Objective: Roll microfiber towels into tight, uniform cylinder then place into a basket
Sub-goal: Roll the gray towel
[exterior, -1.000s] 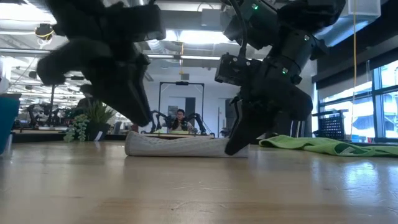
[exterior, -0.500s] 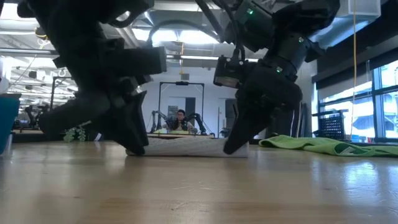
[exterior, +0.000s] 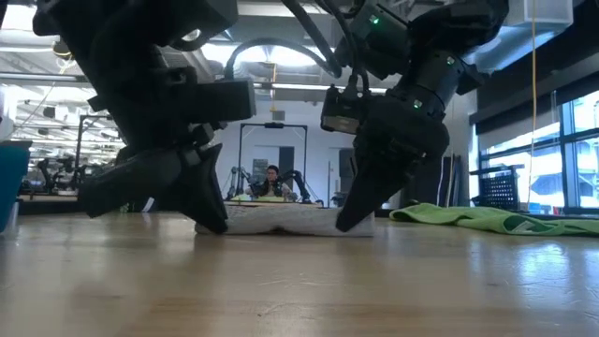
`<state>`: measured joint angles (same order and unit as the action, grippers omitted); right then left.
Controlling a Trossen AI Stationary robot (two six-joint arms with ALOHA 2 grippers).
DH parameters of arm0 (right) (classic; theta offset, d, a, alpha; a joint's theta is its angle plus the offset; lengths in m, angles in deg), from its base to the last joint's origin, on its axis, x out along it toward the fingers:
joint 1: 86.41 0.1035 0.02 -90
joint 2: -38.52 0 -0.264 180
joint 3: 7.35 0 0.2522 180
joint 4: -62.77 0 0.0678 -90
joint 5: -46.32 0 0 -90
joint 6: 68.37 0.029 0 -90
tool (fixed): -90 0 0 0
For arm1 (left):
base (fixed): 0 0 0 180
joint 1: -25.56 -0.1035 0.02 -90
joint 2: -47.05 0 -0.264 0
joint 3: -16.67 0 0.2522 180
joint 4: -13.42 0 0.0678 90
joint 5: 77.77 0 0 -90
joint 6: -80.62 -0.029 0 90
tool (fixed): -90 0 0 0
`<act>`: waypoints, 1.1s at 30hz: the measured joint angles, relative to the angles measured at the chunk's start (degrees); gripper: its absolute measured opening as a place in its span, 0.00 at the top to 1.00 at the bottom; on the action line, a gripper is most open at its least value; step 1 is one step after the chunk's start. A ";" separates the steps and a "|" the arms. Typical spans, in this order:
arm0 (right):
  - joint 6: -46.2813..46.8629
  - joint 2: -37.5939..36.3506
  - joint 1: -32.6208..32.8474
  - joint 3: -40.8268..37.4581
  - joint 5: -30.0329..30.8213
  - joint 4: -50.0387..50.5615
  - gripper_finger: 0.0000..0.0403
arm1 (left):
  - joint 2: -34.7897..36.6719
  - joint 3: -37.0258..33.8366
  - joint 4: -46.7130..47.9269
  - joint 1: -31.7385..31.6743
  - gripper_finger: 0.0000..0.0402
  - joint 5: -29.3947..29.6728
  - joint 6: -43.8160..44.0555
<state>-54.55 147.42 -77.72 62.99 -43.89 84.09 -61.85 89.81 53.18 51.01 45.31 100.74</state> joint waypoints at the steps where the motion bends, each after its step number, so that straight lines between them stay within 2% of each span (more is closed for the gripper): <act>1: 0.22 0.00 0.00 0.01 -0.01 0.12 0.96 | 0.66 0.07 0.56 -0.16 0.99 -1.20 -0.17; 7: 0.37 0.00 -0.02 0.02 -0.59 0.17 0.96 | 5.52 2.06 2.00 -2.96 1.00 -13.65 -3.04; 13: 0.20 0.00 -0.02 0.00 -1.18 0.29 0.96 | 7.10 3.02 2.37 -8.98 1.00 -25.57 -5.57; 20: -0.59 -0.04 0.02 0.00 -1.51 0.57 0.96 | 7.25 3.10 2.05 -15.59 1.00 -28.90 -2.91; 28: -0.68 -0.05 0.02 0.00 -2.04 0.76 0.96 | 7.75 3.19 1.82 -18.32 1.00 -41.48 -2.50; 33: -0.70 -0.09 -0.02 0.00 -4.07 0.99 0.96 | 9.56 3.20 3.65 -18.43 1.00 -41.57 -1.35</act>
<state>-55.25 147.33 -77.74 62.99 -47.97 85.08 -52.29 93.00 56.83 32.58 3.74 99.39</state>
